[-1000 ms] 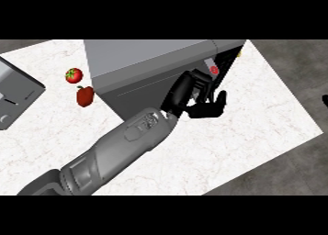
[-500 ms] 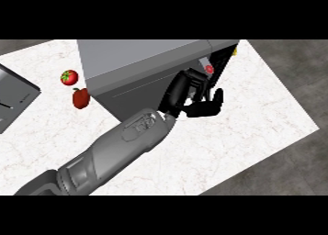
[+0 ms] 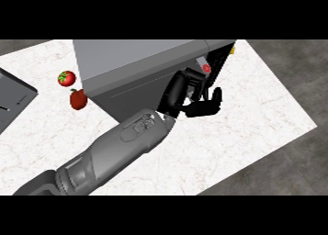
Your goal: Pick up the milk, place it into the microwave and close the microwave
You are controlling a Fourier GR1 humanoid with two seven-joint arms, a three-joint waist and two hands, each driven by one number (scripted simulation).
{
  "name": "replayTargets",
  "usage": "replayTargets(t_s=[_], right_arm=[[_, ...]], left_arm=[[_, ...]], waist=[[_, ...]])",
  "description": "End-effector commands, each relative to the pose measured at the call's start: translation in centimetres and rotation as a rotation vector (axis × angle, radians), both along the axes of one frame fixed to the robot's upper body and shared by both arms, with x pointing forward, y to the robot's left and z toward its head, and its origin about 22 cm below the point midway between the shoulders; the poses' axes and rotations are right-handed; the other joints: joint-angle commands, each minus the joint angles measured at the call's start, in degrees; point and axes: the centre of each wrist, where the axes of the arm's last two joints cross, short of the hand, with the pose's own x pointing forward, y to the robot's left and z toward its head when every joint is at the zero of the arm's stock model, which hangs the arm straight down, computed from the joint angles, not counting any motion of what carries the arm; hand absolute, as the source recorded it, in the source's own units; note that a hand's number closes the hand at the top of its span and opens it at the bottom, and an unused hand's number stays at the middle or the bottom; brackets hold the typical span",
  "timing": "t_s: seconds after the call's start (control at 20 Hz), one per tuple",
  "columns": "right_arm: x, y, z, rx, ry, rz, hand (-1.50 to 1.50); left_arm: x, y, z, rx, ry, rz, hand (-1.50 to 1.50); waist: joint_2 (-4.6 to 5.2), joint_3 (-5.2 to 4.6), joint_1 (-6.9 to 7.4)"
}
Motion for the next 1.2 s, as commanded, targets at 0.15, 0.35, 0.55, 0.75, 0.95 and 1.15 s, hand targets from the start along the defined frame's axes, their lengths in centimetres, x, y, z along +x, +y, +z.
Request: replayTargets(t_s=[0.15, 0.35, 0.55, 0.75, 0.95, 1.15], right_arm=[[0.4, -0.4, 1.0, 0.000, -0.005, 0.020, -1.50], [0.6, -0.9, 1.2, 0.021, -0.008, 0.013, -1.50], [0.6, -0.8, 1.8, 0.011, -0.007, 0.036, -1.50], [0.7, -1.3, 1.8, 0.029, 0.001, 0.019, -1.50], [0.3, -2.1, 2.3, 0.033, -0.002, -0.015, -1.50], [0.1, -2.6, 2.9, 0.039, -0.026, -0.030, -1.50]], left_arm=[[0.2, -3.0, 2.3, 0.011, -0.044, -0.056, 1.50], [0.2, -2.9, 2.3, -0.013, -0.029, -0.038, 1.50], [0.1, -2.8, 1.8, -0.002, -0.030, -0.029, 1.50], [1.5, -1.0, 0.9, -0.079, 0.080, 0.246, 1.50], [2.1, -0.3, 0.1, -0.063, 0.103, 0.305, 1.50], [2.6, 0.6, -0.3, -0.046, 0.110, 0.282, 1.50]], waist=[[0.58, 0.20, -1.47], [0.90, 0.27, -2.00], [0.78, 0.16, -2.02], [0.34, 0.11, 1.10], [0.14, 0.13, 1.77], [0.44, 0.07, 3.72]])
